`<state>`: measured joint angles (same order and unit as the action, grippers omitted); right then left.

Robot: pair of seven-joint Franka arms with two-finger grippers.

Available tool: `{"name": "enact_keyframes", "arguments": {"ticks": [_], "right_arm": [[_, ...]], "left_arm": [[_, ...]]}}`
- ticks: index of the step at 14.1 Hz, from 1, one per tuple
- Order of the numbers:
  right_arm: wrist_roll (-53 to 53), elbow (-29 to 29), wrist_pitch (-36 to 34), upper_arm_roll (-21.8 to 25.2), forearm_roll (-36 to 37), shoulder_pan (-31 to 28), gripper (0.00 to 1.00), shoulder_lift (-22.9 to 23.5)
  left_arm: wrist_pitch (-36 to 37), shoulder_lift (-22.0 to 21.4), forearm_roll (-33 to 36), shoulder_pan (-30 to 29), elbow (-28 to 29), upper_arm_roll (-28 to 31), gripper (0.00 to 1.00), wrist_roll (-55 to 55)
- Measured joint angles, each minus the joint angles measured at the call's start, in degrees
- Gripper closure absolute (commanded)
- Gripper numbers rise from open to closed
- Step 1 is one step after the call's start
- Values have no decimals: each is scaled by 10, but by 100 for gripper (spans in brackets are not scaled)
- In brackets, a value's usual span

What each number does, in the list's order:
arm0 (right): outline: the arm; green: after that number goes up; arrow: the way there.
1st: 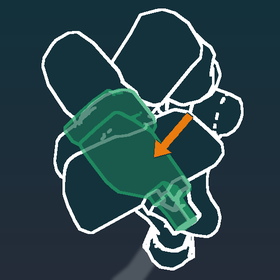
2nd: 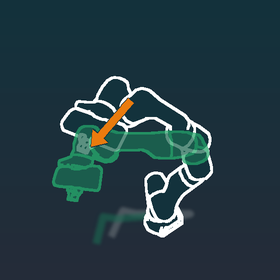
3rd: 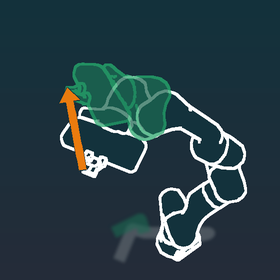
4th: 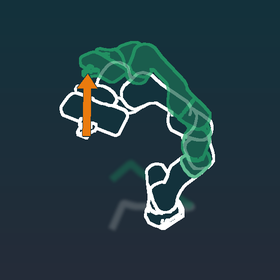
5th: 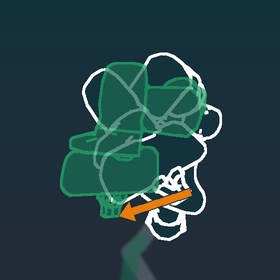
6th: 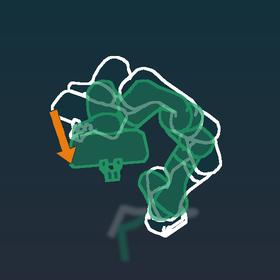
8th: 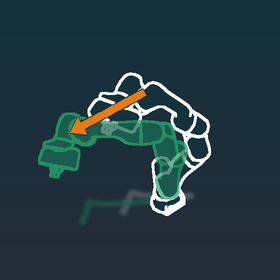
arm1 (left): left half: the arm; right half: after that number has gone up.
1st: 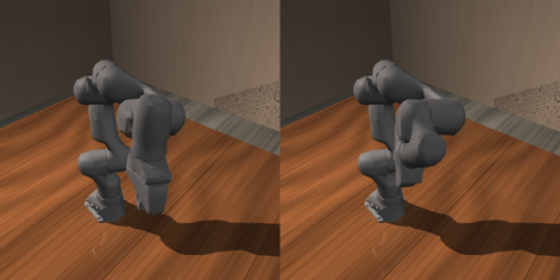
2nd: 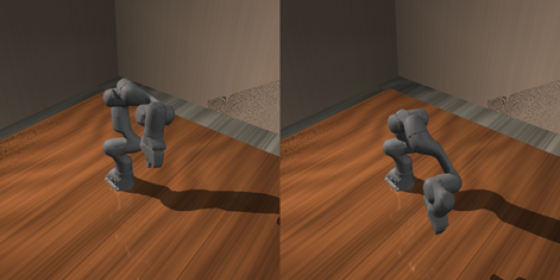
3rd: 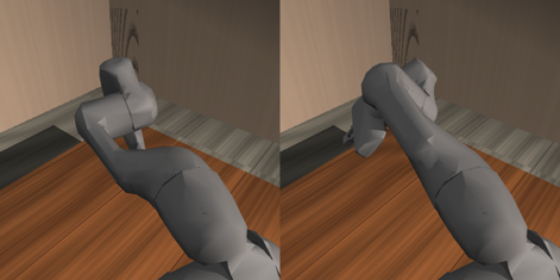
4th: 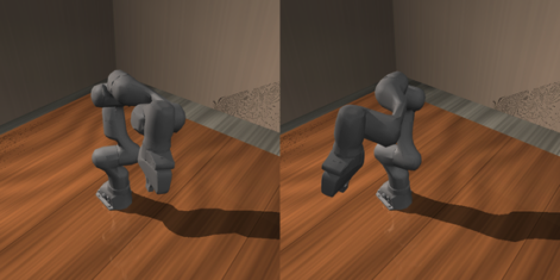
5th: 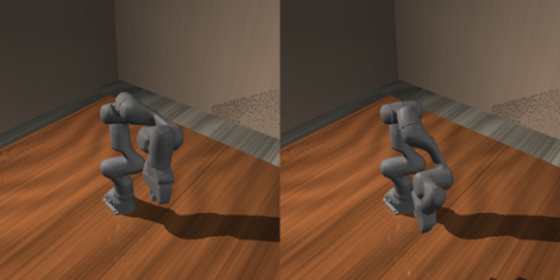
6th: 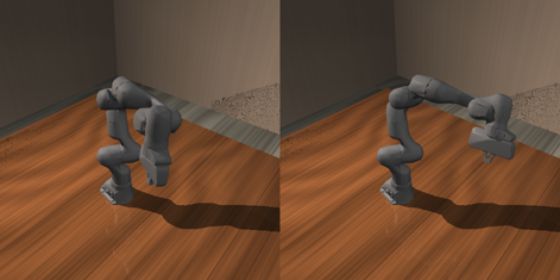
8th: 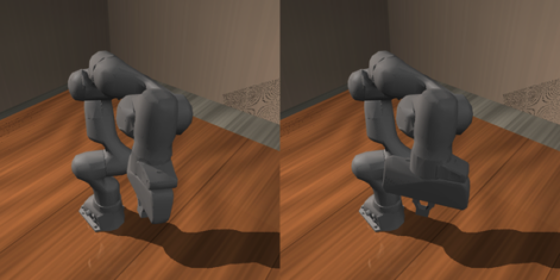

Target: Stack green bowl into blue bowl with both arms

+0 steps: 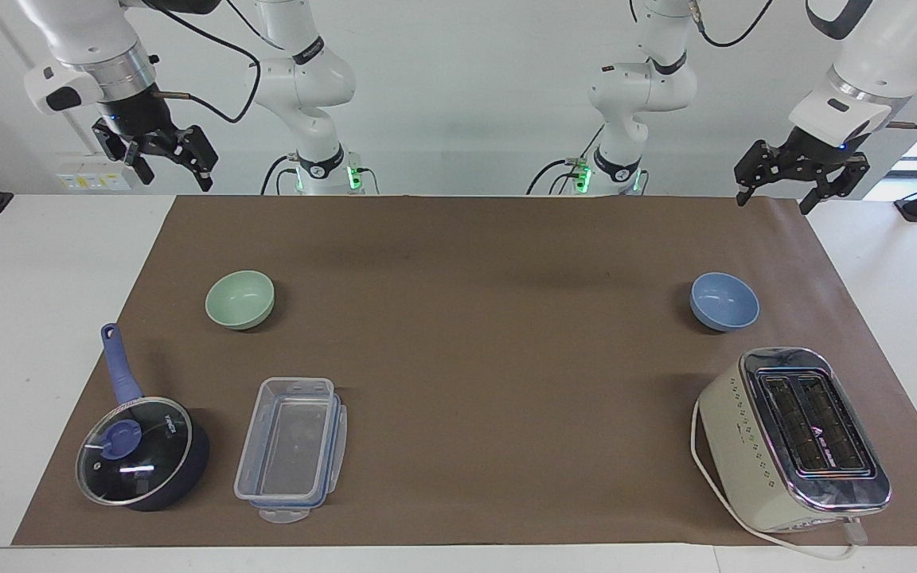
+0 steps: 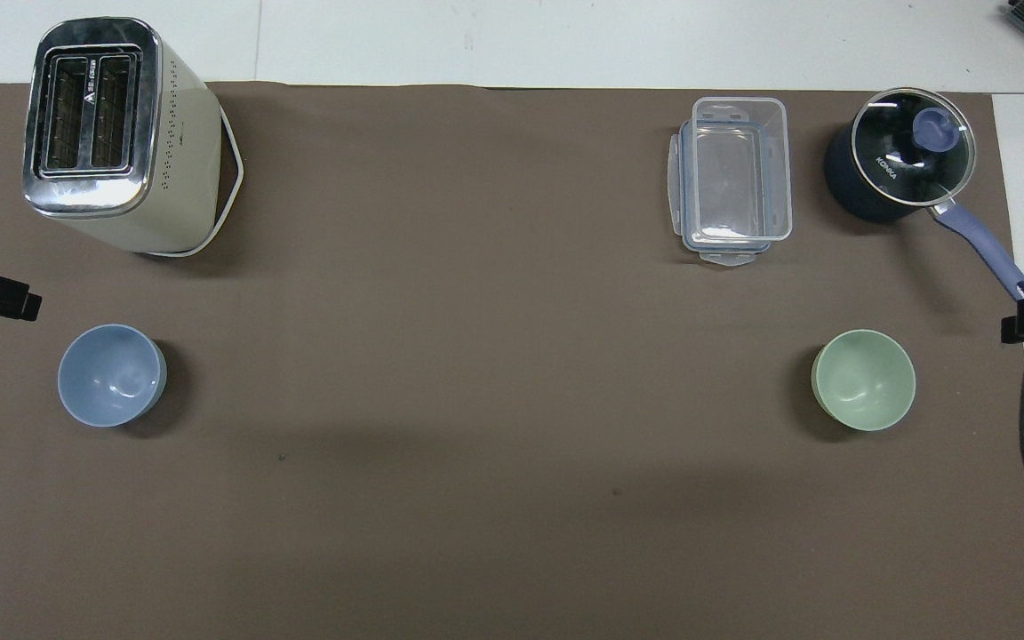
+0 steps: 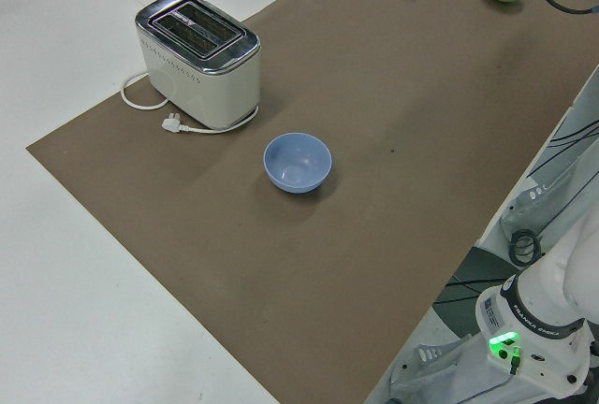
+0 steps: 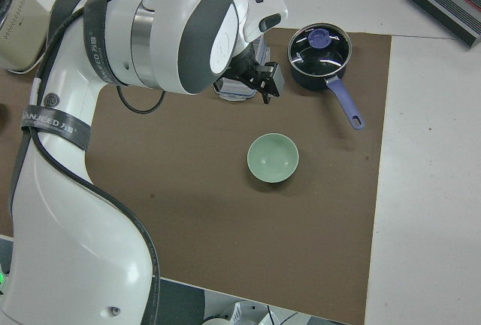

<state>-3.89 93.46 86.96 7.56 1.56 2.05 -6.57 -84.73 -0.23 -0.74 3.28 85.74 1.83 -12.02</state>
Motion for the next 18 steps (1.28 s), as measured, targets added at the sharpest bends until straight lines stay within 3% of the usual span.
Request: {"name": "enact_keyframes", "arguments": {"ticks": [13,18], "right_arm": [[0,0,0,0,0,0,0,0],[0,0,0,0,0,0,0,0]], "left_arm": [[0,0,-12,-13,5,5,0,-8],[-43,1,-24,-57,57,6,0,-73]]}}
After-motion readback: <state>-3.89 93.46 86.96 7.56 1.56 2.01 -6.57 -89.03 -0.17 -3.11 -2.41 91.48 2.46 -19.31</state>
